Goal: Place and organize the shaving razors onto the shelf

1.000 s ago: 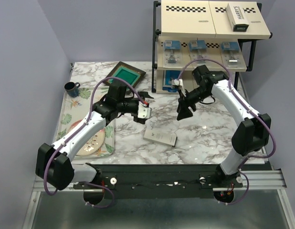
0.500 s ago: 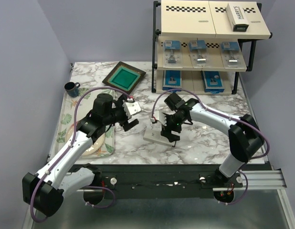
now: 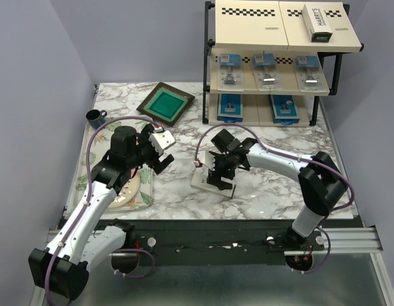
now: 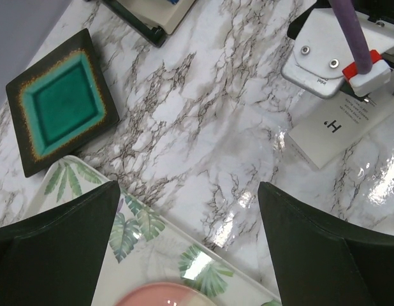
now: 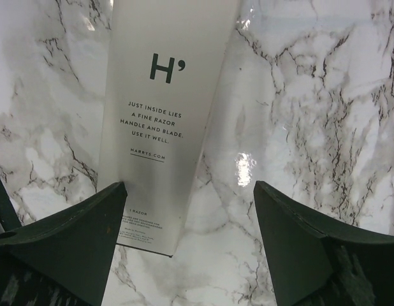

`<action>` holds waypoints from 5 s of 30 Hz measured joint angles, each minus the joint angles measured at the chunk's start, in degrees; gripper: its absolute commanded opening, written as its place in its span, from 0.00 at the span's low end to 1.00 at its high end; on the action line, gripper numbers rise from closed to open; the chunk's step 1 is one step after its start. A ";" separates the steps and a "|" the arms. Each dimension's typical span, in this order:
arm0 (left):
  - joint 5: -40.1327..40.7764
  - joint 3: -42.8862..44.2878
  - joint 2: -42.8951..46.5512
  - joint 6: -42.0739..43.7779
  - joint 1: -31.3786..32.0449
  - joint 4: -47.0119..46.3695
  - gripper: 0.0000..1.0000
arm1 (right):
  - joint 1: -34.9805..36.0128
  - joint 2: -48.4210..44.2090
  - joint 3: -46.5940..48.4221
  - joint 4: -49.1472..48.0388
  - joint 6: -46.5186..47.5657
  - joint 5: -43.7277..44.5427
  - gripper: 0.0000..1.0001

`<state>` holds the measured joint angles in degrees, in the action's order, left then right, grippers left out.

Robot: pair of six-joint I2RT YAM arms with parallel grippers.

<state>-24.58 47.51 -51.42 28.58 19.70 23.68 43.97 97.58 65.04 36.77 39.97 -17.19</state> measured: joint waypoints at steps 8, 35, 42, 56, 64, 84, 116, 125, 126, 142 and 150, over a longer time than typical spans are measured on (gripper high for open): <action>-0.13 -0.02 0.13 -1.64 -0.90 0.00 0.98 | 1.70 1.68 2.29 1.18 -5.51 -0.07 0.87; -2.21 -1.44 0.55 -7.21 -1.64 -4.00 0.98 | 6.62 8.37 5.16 4.96 -13.35 4.63 0.63; -14.58 -3.37 2.45 3.28 -1.68 -3.85 0.98 | -11.39 6.62 13.46 17.94 -6.14 -20.17 0.61; -28.30 9.60 -18.18 35.21 5.88 7.89 0.92 | -13.27 9.35 23.85 37.99 21.16 -38.80 0.58; -29.11 16.98 -24.17 50.53 9.46 15.78 0.76 | -13.55 9.35 23.85 39.43 23.30 -38.86 0.58; -29.20 19.52 -25.14 62.53 12.79 25.33 0.36 | -13.68 8.85 24.81 39.98 20.11 -38.51 0.81; -36.41 49.53 -68.81 20.92 5.01 47.43 0.99 | -25.27 -24.30 -5.60 -2.45 -10.45 -22.14 1.00; -9.84 28.74 -44.17 -22.58 2.78 18.93 0.99 | -19.19 -20.83 -8.15 -3.82 -8.81 -11.82 0.43; -8.66 27.04 -42.27 -25.14 2.60 17.22 0.99 | -18.64 -19.82 -8.68 -3.98 -8.96 -10.75 0.28; -11.26 -9.90 -29.03 -54.64 9.16 -12.57 0.30 | -7.34 -13.57 -16.09 -1.42 -12.68 -0.79 0.01; -12.02 -17.75 -26.49 -61.02 12.66 -23.23 0.22 | -5.51 -2.49 -9.60 0.26 -14.71 -3.26 0.01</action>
<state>-36.60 29.76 -77.91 -32.45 32.36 0.45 38.46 95.09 55.44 37.04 25.26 -20.45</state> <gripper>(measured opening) 0.277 0.012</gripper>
